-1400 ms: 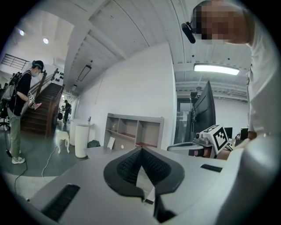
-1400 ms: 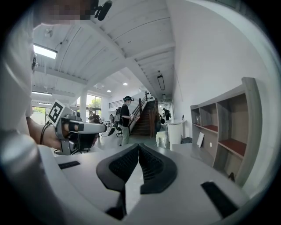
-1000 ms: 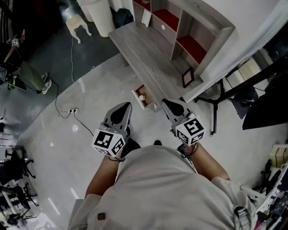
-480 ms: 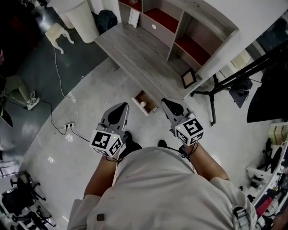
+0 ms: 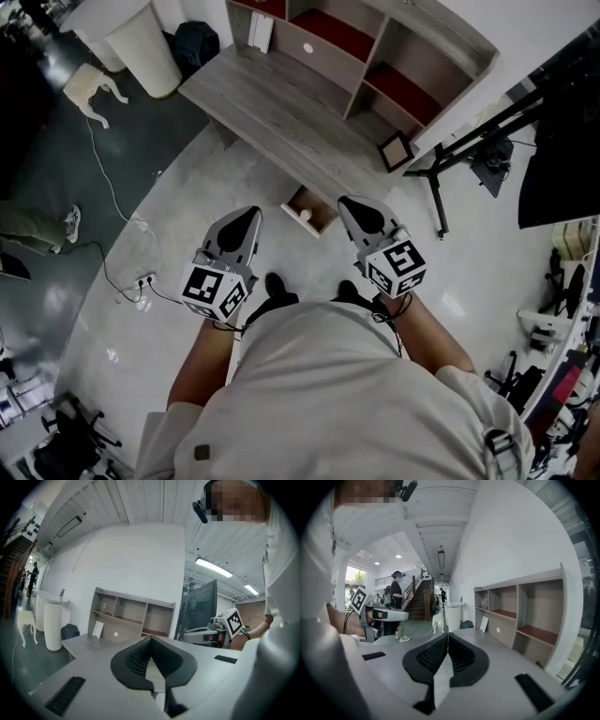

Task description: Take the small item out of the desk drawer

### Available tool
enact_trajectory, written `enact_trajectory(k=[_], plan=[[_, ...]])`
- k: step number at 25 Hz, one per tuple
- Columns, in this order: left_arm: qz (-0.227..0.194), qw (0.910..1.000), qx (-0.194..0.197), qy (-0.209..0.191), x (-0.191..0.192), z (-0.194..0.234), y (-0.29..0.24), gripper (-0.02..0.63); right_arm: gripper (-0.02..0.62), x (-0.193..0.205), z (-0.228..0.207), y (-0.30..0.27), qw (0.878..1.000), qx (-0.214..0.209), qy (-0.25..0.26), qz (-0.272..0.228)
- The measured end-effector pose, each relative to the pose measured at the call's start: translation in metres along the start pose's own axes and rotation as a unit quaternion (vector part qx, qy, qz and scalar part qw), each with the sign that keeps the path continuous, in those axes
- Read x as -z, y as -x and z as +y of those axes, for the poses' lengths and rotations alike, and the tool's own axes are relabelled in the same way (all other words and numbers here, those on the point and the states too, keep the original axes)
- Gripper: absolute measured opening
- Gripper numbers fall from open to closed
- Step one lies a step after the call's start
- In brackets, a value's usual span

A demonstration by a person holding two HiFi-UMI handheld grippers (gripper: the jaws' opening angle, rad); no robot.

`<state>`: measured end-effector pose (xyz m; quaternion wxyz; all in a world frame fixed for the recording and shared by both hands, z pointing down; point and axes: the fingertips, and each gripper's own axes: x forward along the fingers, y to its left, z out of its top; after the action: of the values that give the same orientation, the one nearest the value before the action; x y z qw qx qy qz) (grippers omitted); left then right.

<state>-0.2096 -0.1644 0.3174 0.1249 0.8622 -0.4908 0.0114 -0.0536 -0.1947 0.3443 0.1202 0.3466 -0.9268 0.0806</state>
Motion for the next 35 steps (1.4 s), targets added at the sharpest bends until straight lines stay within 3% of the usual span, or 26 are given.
enact_trajectory(k=[10,17,26,35], plan=[[0.019,0.9991,0.036,-0.009,0.007,0.041,0.023,0.015,0.021,0.015,0.014,-0.028,0.997,0.071,-0.026,0.013],[0.041,0.9974,0.059,-0.002,0.024,0.045,0.003,0.015,0.023,0.034,0.007,-0.038,0.994,0.093,-0.043,0.032],[0.077,0.9946,0.068,-0.003,0.066,0.048,-0.038,0.015,0.023,0.103,-0.012,-0.064,0.987,0.1,-0.094,0.078],[0.125,0.9861,0.11,0.005,0.131,0.04,-0.088,0.015,0.025,0.192,-0.025,-0.09,0.973,0.109,-0.155,0.129]])
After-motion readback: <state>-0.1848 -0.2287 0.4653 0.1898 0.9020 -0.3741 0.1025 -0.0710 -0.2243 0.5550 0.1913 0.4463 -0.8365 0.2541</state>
